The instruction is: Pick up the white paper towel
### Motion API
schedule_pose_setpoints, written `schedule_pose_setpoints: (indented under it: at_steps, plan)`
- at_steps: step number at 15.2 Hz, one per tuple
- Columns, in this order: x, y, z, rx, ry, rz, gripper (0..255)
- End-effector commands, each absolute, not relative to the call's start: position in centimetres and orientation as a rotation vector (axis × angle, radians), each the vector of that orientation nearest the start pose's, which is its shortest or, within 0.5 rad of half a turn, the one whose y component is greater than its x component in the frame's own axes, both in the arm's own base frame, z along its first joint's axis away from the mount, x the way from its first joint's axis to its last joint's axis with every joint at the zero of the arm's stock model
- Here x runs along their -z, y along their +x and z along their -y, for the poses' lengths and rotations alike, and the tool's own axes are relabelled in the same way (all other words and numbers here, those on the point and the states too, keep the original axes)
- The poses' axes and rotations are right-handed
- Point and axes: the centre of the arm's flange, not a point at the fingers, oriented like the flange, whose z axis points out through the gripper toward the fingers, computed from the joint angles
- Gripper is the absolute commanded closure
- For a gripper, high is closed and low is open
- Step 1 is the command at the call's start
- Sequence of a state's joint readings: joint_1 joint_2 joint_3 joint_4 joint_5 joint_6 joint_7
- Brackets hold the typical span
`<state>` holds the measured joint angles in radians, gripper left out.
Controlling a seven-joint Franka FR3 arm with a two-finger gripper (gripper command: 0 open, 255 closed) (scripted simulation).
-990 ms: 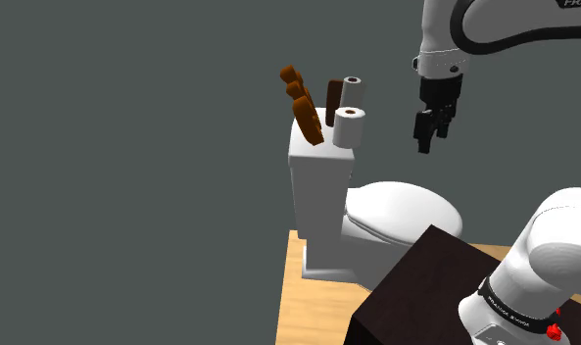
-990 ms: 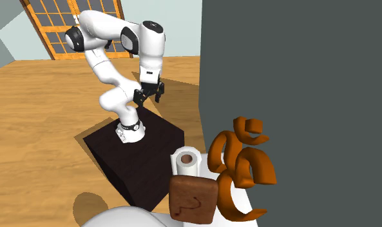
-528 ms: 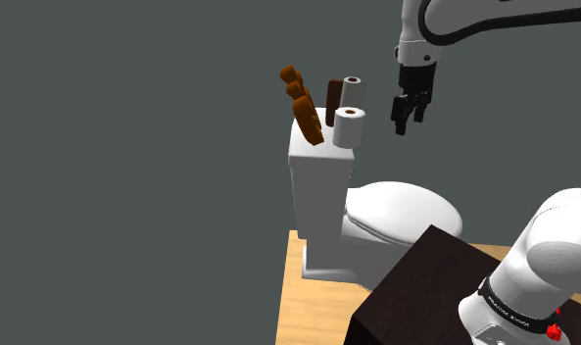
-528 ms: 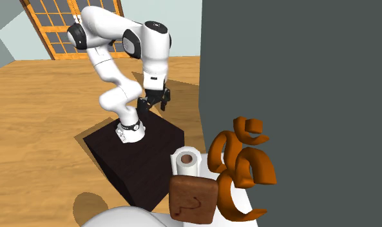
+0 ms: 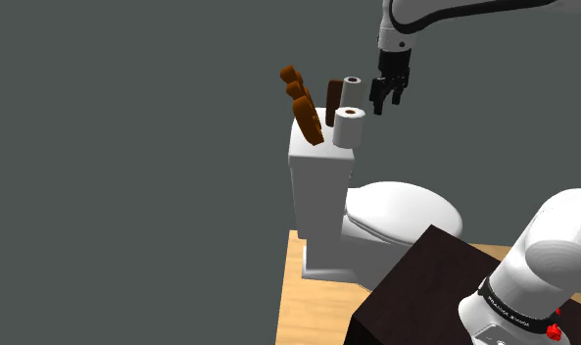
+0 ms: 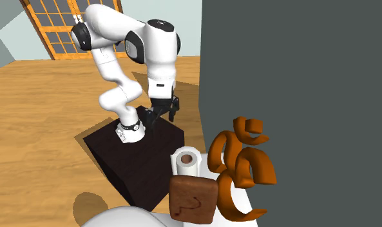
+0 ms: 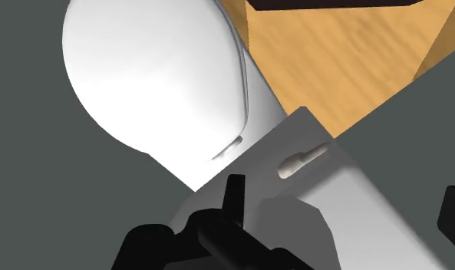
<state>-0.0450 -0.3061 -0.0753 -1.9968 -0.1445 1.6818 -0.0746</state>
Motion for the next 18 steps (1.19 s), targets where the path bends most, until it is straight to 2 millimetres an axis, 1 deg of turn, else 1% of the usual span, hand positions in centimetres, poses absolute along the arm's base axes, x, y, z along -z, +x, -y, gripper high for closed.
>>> schedule_pose_setpoints:
  at_steps: [1, 13, 18]
  plan:
    - [-59.2, 47.8, 8.6, -0.001, -3.260, -0.043, 0]
    - [-63.4, 59.8, 15.0, 0.182, -3.251, -0.054, 0]
    - [-60.8, 59.8, 15.0, 0.182, -3.251, -0.054, 0]
